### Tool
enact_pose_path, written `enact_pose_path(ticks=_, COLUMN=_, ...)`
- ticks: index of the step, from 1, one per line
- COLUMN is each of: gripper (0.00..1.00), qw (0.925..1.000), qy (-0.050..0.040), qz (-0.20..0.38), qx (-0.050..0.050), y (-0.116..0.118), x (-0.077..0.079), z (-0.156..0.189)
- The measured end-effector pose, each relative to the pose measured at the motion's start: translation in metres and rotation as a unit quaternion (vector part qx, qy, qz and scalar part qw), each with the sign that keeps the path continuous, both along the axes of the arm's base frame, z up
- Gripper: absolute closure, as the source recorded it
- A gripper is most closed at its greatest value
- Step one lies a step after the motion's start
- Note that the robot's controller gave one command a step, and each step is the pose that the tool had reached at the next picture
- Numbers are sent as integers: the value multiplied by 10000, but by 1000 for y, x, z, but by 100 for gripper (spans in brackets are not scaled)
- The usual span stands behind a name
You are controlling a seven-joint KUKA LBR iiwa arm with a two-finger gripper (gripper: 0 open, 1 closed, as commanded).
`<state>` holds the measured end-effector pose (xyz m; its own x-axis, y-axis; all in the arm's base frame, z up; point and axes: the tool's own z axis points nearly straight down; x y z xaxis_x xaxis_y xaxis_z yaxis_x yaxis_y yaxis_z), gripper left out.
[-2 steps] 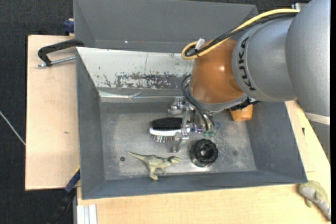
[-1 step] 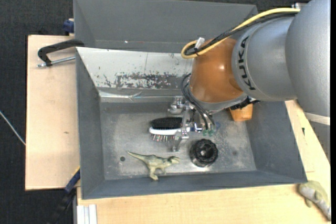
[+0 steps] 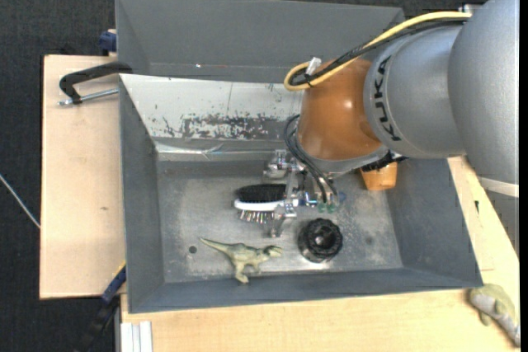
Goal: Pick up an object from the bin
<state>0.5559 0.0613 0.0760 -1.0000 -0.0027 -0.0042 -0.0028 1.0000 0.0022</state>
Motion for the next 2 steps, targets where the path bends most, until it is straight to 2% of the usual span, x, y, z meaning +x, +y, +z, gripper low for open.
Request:
enact_pose_path(ticks=1, gripper=0, qw=10000, qy=0, qz=-3, qx=0, y=1, x=1, z=1)
enact_pose_path(ticks=2, gripper=100, qw=10000, qy=-24, qz=-4, qx=0, y=1, x=3, z=3)
